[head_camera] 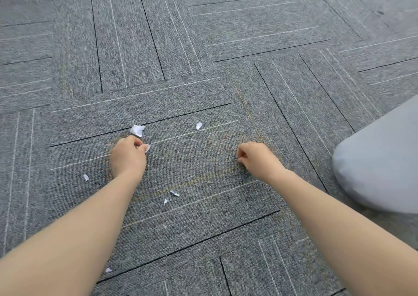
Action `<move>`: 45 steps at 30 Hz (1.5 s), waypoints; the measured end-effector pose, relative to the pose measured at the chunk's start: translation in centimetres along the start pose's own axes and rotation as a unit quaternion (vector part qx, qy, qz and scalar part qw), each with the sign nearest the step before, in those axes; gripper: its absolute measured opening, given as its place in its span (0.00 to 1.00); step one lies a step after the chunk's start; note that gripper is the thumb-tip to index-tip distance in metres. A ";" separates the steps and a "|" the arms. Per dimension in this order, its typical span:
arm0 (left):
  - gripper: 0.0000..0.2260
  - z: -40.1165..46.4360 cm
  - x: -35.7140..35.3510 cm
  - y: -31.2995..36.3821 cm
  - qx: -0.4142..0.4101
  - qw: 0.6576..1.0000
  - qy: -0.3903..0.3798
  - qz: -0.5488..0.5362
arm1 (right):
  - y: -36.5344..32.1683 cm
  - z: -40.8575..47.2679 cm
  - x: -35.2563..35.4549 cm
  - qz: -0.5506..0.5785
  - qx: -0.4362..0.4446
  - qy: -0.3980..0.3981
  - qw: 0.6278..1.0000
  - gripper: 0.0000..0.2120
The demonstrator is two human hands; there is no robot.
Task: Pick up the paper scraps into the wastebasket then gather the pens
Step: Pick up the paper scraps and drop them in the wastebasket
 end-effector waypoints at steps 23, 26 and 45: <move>0.06 1.8 -0.1 -0.7 -0.021 0.999 -0.034 -0.035 | -9.8 10.1 1.5 0.009 -0.013 0.051 0.999 0.06; 0.05 2.8 1.0 -0.6 0.003 0.996 0.004 -0.088 | -10.3 10.1 1.6 -0.014 -0.005 0.038 0.999 0.06; 0.07 3.7 -0.1 0.7 -0.073 0.996 -0.054 0.000 | -4.6 1.6 0.4 0.006 0.049 -0.012 0.999 0.03</move>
Point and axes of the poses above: each hand's wrist, its own z-axis towards the middle knuckle, its own x-axis out of the back of the hand, y = z × x, the point moved 7 cm from there along z, towards the middle knuckle, and after that the axes turned 10 degrees about -z, right-handed, at the moved point
